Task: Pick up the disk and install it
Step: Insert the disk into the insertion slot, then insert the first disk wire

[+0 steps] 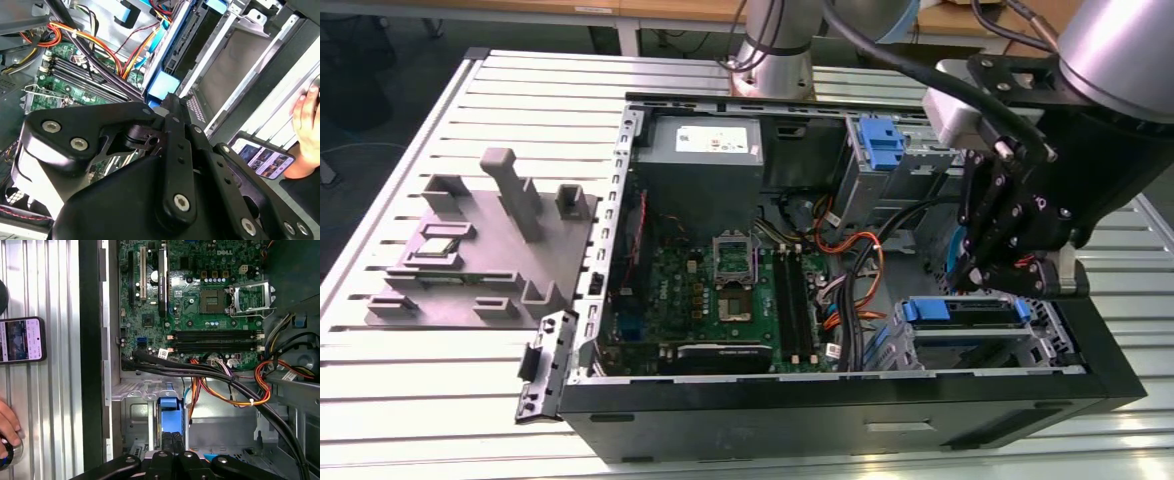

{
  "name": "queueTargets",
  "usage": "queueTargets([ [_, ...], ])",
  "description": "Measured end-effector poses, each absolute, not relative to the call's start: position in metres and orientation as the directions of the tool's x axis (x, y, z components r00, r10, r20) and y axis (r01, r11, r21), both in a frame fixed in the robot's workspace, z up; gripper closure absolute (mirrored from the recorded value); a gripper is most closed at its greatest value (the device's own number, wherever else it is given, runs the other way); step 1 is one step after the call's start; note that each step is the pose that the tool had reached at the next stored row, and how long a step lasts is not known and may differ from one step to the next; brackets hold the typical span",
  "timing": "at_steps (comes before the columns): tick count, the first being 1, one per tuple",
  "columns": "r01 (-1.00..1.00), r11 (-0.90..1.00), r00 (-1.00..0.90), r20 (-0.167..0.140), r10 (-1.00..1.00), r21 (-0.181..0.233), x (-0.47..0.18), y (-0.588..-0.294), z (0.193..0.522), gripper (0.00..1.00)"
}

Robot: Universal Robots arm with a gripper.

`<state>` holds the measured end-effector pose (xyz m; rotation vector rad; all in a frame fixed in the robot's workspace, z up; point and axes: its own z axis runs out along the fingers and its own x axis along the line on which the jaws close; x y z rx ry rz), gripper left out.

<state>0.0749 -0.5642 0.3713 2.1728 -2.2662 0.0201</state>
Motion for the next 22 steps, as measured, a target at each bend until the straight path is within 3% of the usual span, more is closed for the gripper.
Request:
queueTargets([
  [22,-1.000,0.019,-0.019,0.009,-1.000,-0.012,0.086,-0.564,0.370,0.90],
])
